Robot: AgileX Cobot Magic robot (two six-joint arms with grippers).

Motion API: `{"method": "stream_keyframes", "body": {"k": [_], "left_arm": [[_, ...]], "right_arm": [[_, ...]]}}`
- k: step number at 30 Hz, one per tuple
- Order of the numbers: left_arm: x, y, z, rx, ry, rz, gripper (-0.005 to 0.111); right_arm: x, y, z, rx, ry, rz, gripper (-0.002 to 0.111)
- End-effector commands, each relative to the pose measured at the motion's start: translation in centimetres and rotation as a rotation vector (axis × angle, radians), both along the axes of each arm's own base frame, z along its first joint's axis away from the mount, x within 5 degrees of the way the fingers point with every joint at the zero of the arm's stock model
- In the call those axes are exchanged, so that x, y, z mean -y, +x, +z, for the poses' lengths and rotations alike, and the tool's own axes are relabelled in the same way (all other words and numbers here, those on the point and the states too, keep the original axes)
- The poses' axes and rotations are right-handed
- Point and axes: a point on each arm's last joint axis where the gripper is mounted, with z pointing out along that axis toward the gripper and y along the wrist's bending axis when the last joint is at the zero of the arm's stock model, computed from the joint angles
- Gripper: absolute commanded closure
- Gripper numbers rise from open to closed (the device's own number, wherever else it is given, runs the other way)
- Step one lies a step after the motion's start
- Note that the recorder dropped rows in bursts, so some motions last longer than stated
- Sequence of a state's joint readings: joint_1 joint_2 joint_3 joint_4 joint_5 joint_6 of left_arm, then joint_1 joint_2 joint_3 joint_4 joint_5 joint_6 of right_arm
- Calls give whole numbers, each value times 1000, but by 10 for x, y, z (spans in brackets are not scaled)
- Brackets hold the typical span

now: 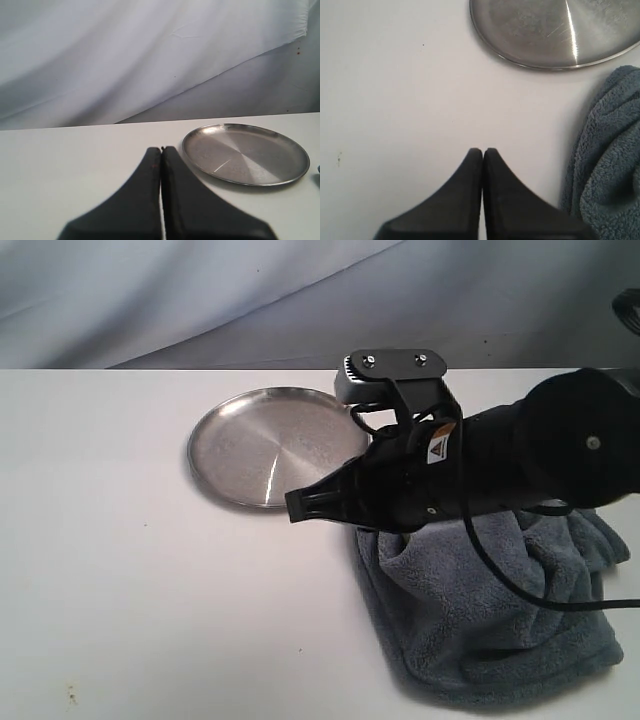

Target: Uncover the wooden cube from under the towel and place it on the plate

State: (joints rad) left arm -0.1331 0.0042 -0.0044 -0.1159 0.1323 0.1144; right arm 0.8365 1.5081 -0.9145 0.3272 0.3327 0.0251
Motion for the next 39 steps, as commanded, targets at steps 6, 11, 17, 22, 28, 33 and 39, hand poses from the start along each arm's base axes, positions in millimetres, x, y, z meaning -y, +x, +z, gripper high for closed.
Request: {"method": "stream_keyframes", "body": {"k": [6, 11, 17, 22, 28, 33, 39], "left_arm": [[0, 0, -1, -1, -4, -5, 107], [0, 0, -1, -1, -4, -5, 107], [0, 0, -1, -1, -4, -5, 107], [0, 0, -1, -1, -4, -5, 107], [0, 0, -1, -1, -4, -5, 107], [0, 0, -1, -1, -4, -5, 107], [0, 0, -1, -1, -4, -5, 107]], "right_arm": [[7, -2, 4, -81, -146, -14, 108], [16, 7, 33, -82, -342, -65, 108], [23, 8, 54, -109, -456, -91, 108], [31, 8, 46, -156, -582, -109, 108], [26, 13, 33, -180, -634, -104, 108], [23, 17, 24, -189, -644, -101, 108], [36, 37, 23, -222, -572, -165, 108]]}}
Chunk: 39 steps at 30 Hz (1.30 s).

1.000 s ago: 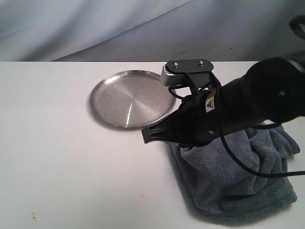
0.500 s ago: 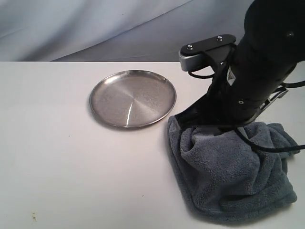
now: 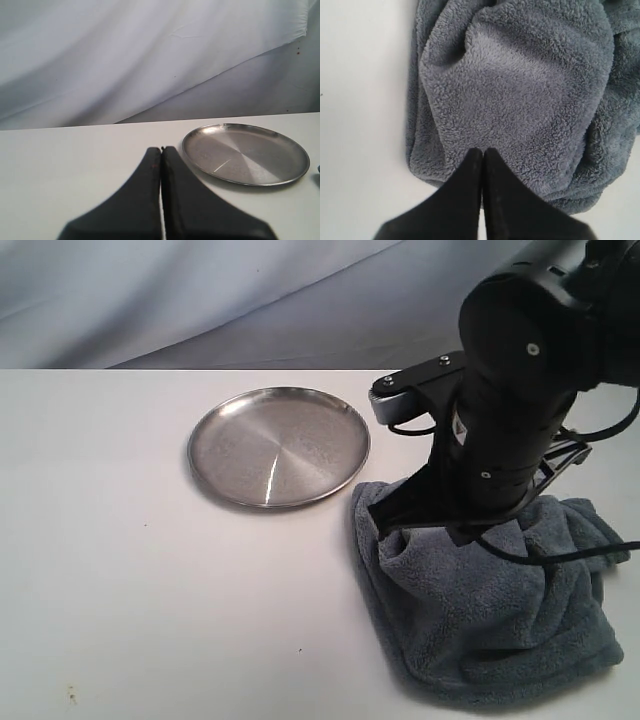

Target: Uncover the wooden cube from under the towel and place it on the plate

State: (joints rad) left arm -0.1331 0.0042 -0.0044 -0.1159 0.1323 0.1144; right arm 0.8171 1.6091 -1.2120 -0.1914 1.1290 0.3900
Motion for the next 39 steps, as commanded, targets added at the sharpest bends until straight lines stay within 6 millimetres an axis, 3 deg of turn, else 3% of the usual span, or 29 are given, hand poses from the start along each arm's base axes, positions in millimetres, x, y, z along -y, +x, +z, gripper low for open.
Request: {"method": "stream_keyframes", "body": {"k": [1, 9, 14, 23, 28, 33, 39], "left_arm": [[0, 0, -1, -1, -4, -5, 107], [0, 0, -1, -1, -4, -5, 107], [0, 0, -1, -1, -4, -5, 107], [0, 0, -1, -1, -4, -5, 107], [0, 0, -1, -1, -4, -5, 107], [0, 0, -1, -1, -4, -5, 107], [0, 0, -1, -1, -4, -5, 107]], "right_arm": [[15, 22, 2, 12, 60, -72, 108], [60, 67, -13, -33, 47, -198, 108], [62, 100, -27, -47, 24, -225, 108], [32, 164, -44, -68, 16, -234, 108], [12, 188, -47, -59, 69, -235, 108], [-15, 195, -47, -59, 153, -207, 108], [-61, 184, -43, -26, 180, -108, 108]]}}
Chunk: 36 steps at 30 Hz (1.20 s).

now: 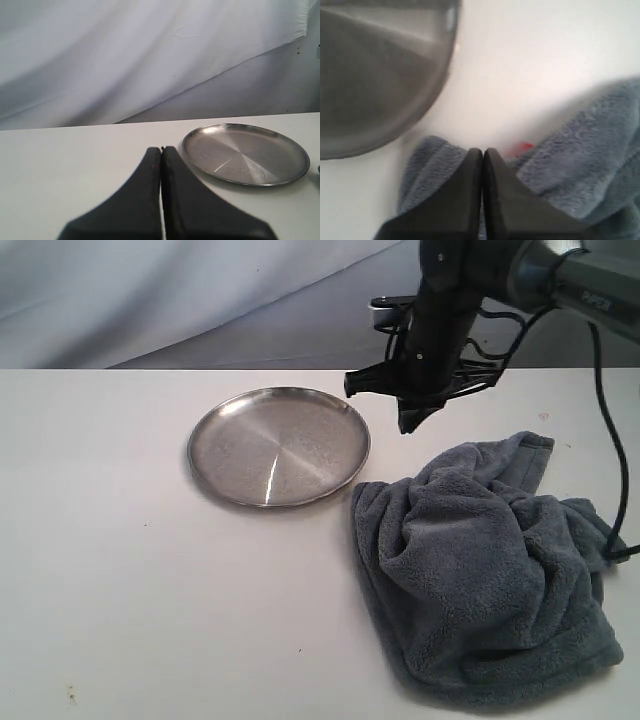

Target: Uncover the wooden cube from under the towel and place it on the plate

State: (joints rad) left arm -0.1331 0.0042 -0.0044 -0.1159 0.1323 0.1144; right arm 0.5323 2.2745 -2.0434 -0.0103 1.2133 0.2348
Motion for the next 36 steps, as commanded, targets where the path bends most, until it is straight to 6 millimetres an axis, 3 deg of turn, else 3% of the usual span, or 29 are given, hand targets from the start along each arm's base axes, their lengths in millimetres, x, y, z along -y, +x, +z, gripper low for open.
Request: {"method": "stream_keyframes", "body": {"k": [1, 9, 15, 19, 26, 36], "left_arm": [[0, 0, -1, -1, -4, -5, 107], [0, 0, -1, -1, -4, -5, 107], [0, 0, -1, -1, -4, -5, 107], [0, 0, -1, -1, -4, -5, 107], [0, 0, -1, -1, -4, -5, 107], [0, 0, -1, -1, -4, -5, 107]], "right_arm": [[-38, -15, 8, 27, 27, 90, 108], [-91, -58, 8, 30, 25, 271, 108], [-131, -104, 19, 53, 33, 420, 108], [-144, -134, 13, 28, 0, 488, 108], [-125, -180, 0, -31, -29, 514, 108], [-53, -240, 8, -12, 58, 470, 108]]}}
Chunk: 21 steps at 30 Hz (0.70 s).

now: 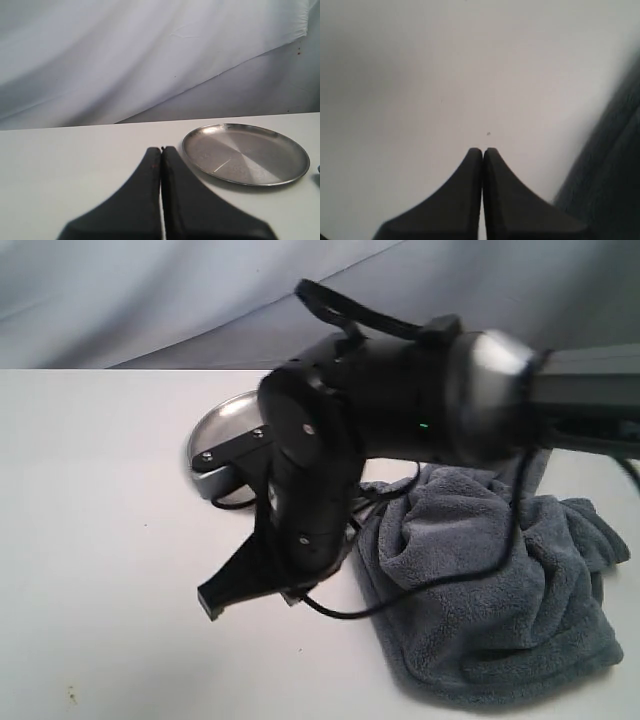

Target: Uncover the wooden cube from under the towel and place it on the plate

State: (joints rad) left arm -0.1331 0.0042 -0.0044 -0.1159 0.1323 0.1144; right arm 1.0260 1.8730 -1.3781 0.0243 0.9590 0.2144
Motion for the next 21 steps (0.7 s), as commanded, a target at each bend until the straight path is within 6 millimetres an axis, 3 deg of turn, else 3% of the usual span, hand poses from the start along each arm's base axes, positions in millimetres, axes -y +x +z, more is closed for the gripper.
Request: {"method": "stream_keyframes", "body": {"k": [1, 6, 13, 18, 21], "left_arm": [[0, 0, -1, -1, -4, -5, 107], [0, 0, -1, -1, -4, -5, 107], [0, 0, -1, -1, -4, -5, 107], [0, 0, -1, -1, -4, -5, 107], [0, 0, -1, -1, -4, -5, 107]], "right_arm": [[36, -23, 5, 1, 43, -38, 108], [77, -41, 2, 26, -6, -82, 108], [117, -51, 9, 132, -66, -204, 108], [143, -42, 18, 246, -127, -337, 108], [160, -23, 21, 271, -132, -432, 108]]}}
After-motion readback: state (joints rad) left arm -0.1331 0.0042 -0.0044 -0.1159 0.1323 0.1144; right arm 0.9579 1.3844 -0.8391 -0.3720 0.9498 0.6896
